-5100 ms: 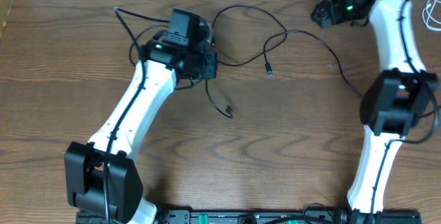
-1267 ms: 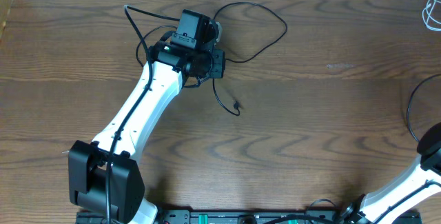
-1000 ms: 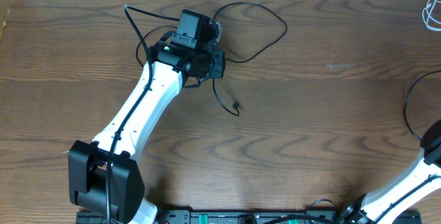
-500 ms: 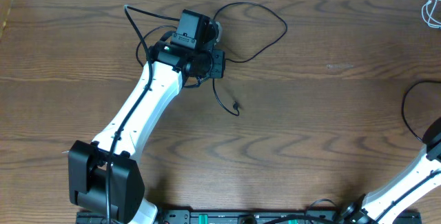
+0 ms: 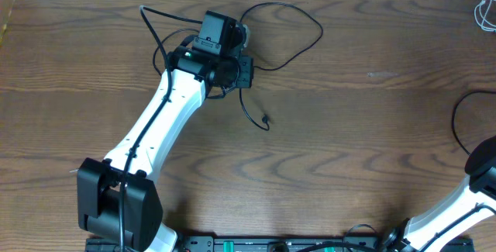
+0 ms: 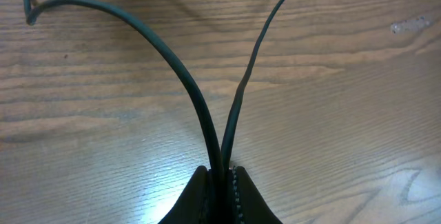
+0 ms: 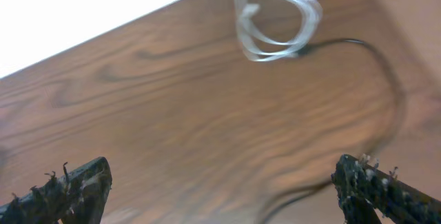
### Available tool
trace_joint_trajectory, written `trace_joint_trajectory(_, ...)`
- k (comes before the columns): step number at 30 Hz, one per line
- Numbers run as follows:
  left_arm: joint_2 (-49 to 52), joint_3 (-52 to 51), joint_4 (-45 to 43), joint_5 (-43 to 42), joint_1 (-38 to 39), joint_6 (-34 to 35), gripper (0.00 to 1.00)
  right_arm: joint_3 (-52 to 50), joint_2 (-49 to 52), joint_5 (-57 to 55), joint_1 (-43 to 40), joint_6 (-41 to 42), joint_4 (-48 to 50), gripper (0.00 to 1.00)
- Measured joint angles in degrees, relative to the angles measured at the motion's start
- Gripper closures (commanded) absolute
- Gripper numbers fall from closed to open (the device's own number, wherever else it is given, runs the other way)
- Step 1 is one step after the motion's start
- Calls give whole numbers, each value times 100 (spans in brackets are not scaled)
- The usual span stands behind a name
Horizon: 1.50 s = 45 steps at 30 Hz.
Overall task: Untangle cables
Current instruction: 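Lower the left gripper's cables onto the table center and release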
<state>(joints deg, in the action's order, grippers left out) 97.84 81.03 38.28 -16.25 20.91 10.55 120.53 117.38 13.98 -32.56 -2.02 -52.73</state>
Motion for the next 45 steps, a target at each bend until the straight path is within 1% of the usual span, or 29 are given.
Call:
trace_joint_trajectory(6, 0, 0, -175, 7, 457, 0, 93, 2, -66, 1038, 90, 13, -302, 1)
trace_joint_trajectory(14, 0, 0, -776, 4, 1268, 0, 91, 4, -66, 1714, 116, 15, -343, 2)
trace_joint_trajectory(17, 0, 0, -916, 7, 1495, -31, 64, 4, -66, 1808, 173, 15, -367, 2)
trace_joint_trajectory(20, 0, 0, -968, 4, 1593, -15, 43, 4, -66, 1869, 260, 15, -367, 3)
trace_joint_trajectory(21, 0, 0, -962, 20, 1596, -11, 33, 4, -66, 1875, 293, 15, -369, 4)
trace_joint_trajectory(23, 0, 0, -944, 81, 1574, -4, 23, 4, -66, 1886, 369, 15, -380, 5)
trace_joint_trajectory(26, 0, 0, -859, 164, 1478, 7, 16, 4, -66, 1888, 492, 17, -476, 6)
trace_joint_trajectory(37, -157, 0, -511, 269, 732, 17, 15, 4, -66, 1624, 1259, 17, -925, 9)
trace_joint_trajectory(40, -459, 0, -299, 273, 393, 68, 14, 4, -66, 1451, 1604, 17, -984, 9)
trace_joint_trajectory(45, -866, 0, 55, 293, -295, 369, 14, 4, -55, 1058, 2323, 17, -1008, 9)
